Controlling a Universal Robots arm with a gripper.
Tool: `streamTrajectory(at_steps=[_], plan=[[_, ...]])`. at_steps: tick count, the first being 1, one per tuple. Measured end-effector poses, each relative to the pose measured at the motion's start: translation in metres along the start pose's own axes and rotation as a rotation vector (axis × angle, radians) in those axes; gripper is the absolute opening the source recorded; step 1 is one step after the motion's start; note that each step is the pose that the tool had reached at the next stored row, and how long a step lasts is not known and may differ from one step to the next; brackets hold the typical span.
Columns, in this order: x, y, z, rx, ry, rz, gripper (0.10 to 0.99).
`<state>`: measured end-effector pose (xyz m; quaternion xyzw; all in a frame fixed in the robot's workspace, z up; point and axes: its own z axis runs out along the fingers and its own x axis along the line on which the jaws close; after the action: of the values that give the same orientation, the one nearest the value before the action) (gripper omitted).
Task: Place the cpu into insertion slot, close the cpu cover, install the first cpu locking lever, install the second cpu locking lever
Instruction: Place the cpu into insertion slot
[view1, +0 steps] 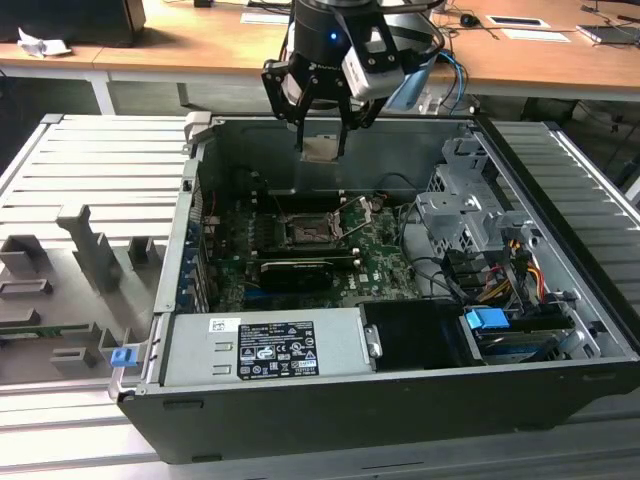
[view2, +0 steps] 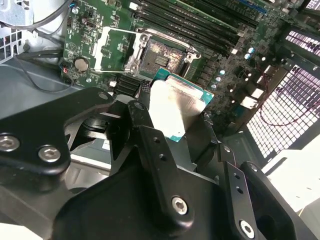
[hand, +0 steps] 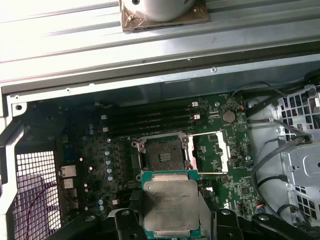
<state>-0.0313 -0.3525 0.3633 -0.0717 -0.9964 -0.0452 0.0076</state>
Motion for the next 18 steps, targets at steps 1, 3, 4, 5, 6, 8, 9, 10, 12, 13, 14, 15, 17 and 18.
streamTrajectory(at_steps=[1,3,4,5,6,8,9,10,12,13,14,15,17,18], plan=[[0.0000,0.0000,0.0001,0.000,-0.0002,0.002,0.529],[0.0000,0.0000,0.0003,0.000,-0.0011,0.012,0.529],[0.0000,0.0000,0.0004,0.000,-0.0019,0.020,0.529],[0.0000,0.0000,0.0005,-0.001,-0.0028,0.031,0.529],[0.0000,0.0000,0.0005,-0.001,-0.0037,0.040,0.529],[0.0000,-0.0001,0.0007,-0.002,-0.0061,0.067,0.529],[0.0000,-0.0001,0.0007,-0.002,-0.0074,0.082,0.529],[0.0000,0.0000,0.0008,-0.002,-0.0083,0.092,0.529],[0.0000,-0.0001,0.0009,-0.002,-0.0098,0.109,0.529],[0.0000,-0.0001,0.0009,-0.003,-0.0103,0.114,0.529],[0.0000,-0.0001,0.0009,-0.003,-0.0112,0.125,0.529],[0.0000,-0.0001,0.0010,-0.003,-0.0122,0.135,0.529],[0.0000,-0.0001,0.0011,-0.003,-0.0139,0.155,0.529],[0.0000,-0.0001,0.0012,-0.004,-0.0151,0.168,0.529]])
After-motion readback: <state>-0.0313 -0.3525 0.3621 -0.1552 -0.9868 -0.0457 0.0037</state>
